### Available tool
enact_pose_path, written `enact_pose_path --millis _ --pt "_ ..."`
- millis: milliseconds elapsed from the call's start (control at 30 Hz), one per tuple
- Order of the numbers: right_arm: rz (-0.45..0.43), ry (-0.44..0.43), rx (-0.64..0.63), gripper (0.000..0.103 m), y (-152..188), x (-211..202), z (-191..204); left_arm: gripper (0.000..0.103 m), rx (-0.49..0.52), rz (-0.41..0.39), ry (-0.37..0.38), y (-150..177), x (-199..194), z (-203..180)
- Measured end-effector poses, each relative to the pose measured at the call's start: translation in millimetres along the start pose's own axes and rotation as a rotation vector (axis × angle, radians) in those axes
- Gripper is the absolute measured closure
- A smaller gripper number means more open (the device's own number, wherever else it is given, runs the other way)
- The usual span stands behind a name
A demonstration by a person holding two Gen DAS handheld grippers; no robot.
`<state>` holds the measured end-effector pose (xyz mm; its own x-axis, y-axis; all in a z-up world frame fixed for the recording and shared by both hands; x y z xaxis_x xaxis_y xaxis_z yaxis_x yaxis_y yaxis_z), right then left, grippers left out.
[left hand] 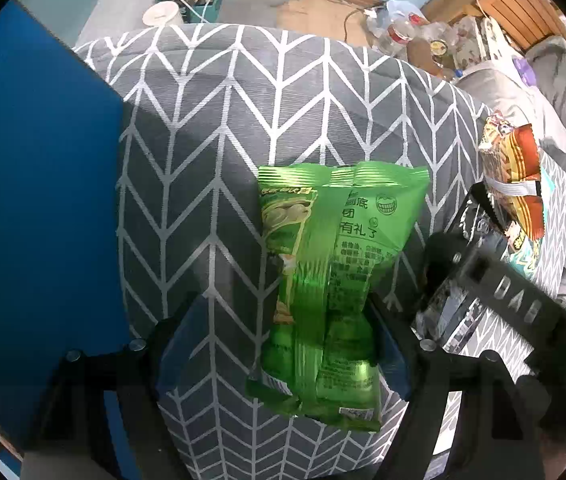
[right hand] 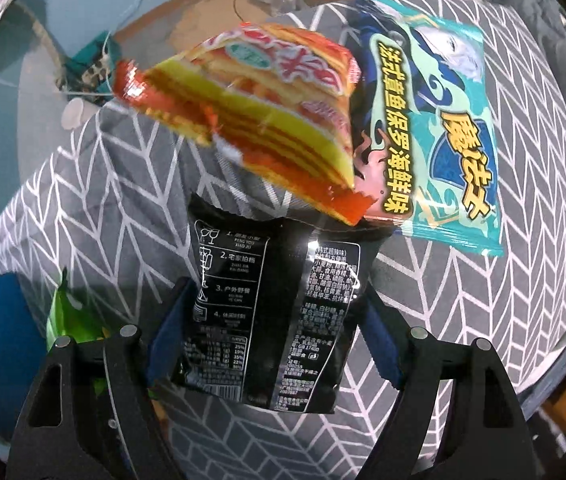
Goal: Organize snacks
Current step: 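Carry the green bag and black bag over the cardboard box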
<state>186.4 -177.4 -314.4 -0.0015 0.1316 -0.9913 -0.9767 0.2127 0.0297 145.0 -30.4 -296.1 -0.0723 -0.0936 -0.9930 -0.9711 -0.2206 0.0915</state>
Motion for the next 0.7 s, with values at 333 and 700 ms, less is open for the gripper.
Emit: enact_pose_path --millis 333,700 --pt "-0.031 -0.036 -0.08 0.031 29.8 -4.7 -12.5 0.028 0.047 0.001 -0.006 1.1 10.6 -6.2" --pt "-0.05 -0.079 -0.151 0.032 66.2 -19.9 -62.4 0.062 0.11 -0.065 -0.043 -2.6 -0.3 -9.0"
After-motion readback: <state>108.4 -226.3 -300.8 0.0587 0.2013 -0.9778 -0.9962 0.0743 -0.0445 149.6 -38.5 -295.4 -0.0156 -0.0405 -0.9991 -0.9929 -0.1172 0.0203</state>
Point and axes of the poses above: each gripper's, at about its wrist camera, not at the fingertips, and x roughly the way its jaws point, z to its left, y to its underside, the point moved 1 cm from there along x, roughly the way its jaws point, and after that the axes turned 4 degrees about -y, right-handed, at the moved point
